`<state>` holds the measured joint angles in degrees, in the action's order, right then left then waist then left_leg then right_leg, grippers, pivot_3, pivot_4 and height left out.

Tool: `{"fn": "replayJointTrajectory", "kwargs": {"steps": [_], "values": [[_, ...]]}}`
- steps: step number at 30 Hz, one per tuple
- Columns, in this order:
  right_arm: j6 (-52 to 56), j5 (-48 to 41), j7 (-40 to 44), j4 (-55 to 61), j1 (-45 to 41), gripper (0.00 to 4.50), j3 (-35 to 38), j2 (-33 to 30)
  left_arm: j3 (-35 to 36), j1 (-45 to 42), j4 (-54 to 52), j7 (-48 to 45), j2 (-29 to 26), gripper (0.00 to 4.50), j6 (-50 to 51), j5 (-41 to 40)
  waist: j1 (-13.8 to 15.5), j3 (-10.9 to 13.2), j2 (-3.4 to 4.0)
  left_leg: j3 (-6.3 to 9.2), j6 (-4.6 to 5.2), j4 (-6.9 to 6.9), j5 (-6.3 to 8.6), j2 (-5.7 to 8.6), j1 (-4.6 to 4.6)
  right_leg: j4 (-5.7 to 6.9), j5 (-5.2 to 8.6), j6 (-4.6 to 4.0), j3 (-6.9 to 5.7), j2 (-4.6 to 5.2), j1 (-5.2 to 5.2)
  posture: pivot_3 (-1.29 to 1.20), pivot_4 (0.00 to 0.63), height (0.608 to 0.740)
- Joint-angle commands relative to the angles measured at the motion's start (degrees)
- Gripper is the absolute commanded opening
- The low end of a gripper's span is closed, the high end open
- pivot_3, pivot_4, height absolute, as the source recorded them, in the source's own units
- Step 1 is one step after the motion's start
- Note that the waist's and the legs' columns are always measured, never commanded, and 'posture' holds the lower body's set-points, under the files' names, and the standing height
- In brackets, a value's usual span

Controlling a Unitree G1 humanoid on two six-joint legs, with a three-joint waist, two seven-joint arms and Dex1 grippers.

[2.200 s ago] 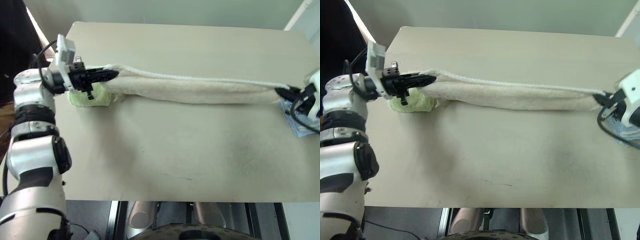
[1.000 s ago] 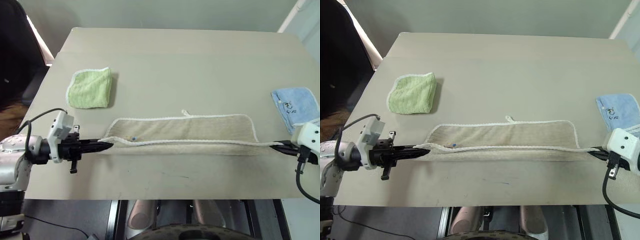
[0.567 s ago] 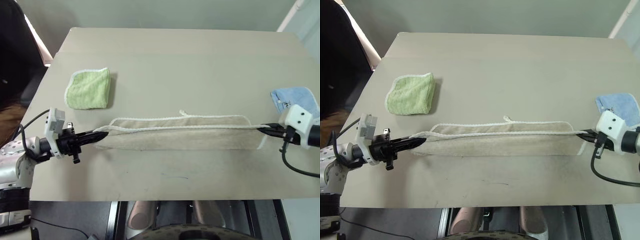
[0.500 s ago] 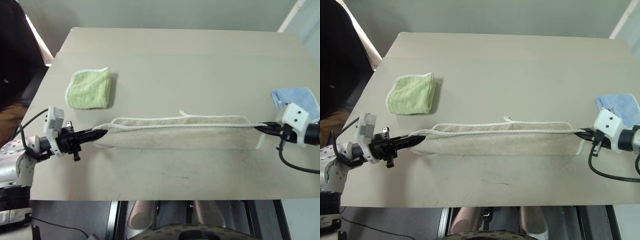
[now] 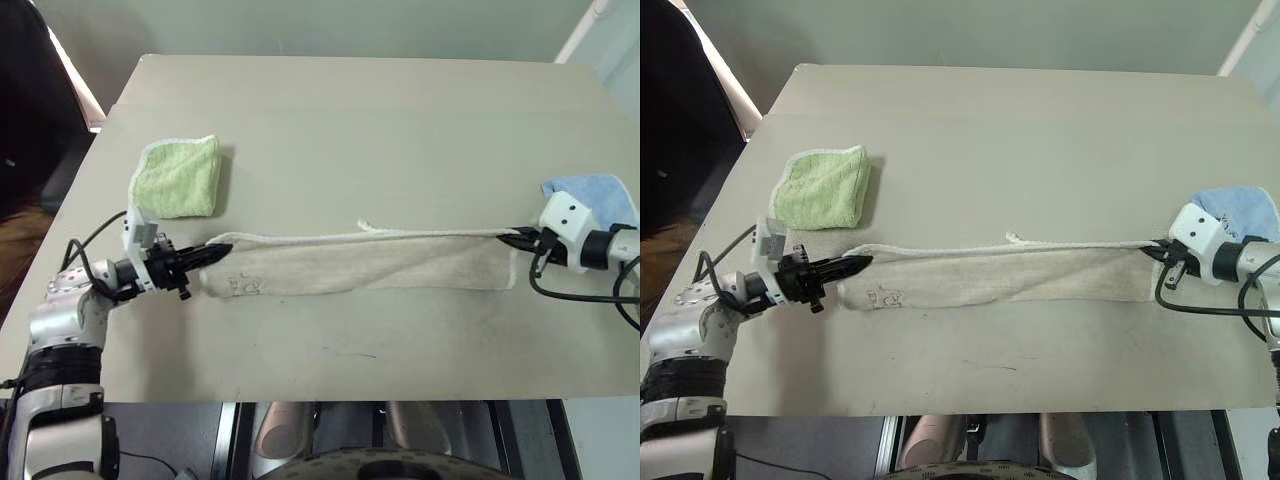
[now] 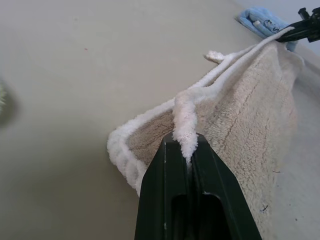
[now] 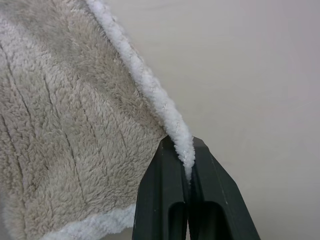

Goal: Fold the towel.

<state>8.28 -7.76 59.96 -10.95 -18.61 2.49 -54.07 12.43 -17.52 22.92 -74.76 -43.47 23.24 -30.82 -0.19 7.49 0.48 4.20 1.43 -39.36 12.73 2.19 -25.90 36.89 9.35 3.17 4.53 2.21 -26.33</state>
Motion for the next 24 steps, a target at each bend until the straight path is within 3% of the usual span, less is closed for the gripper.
{"fn": "replayJointTrajectory", "kwargs": {"steps": [1,4,10,15,17,24], "values": [[-1.6,0.0,-0.9,0.3,-1.4,0.0,1.0,0.5,0.6,-1.1,-0.4,-0.5,-0.9,0.03,2.0,-0.7,0.0,0.0,0.0,0.0,0.0,0.04,-0.02,0.0,0.01,0.0,-0.01,-0.01,0.0,0.0,0.0,0.0,0.15,0.728],[-2.4,-1.3,0.3,1.2,-1.8,0.65,1.1,1.5,0.7,-2.0,0.5,-0.2,-1.1,0.66,2.6,-0.2,0.0,0.0,0.0,0.0,-0.03,0.17,-0.09,0.0,0.06,-0.01,-0.02,-0.03,0.0,0.01,0.0,0.0,0.15,0.728],[-2.7,-2.0,2.4,2.7,-0.9,2.63,1.2,1.2,0.6,-2.8,2.0,-0.2,-0.5,2.69,-1.9,1.7,0.0,0.0,0.0,0.0,-0.06,0.24,-0.14,0.0,0.06,-0.04,-0.02,-0.04,-0.01,0.01,-0.01,0.0,0.15,0.728],[1.2,-6.2,2.6,6.0,0.2,4.38,5.2,0.8,4.0,-3.3,-0.7,0.9,0.3,4.48,0.2,-2.3,0.0,0.0,0.0,0.0,-0.07,0.25,-0.15,0.0,0.04,-0.05,-0.02,-0.04,-0.02,0.02,-0.01,0.0,0.15,0.728],[4.4,-8.3,1.1,7.2,0.3,4.45,7.5,0.9,5.4,-3.9,-1.0,1.8,0.9,4.5,-1.1,-3.0,0.0,0.0,0.0,0.0,-0.09,0.25,-0.16,0.0,0.04,-0.05,-0.02,-0.04,-0.02,0.01,-0.01,0.0,0.15,0.728],[37.2,-23.0,-4.9,18.9,4.6,4.45,18.4,-0.8,7.5,-8.2,-8.6,5.9,7.1,4.5,-4.4,-6.8,0.5,0.0,-0.04,-0.02,-0.02,0.28,-0.32,0.04,0.04,-0.06,0.05,0.06,-0.05,0.05,0.12,0.0,0.15,0.728]]}}
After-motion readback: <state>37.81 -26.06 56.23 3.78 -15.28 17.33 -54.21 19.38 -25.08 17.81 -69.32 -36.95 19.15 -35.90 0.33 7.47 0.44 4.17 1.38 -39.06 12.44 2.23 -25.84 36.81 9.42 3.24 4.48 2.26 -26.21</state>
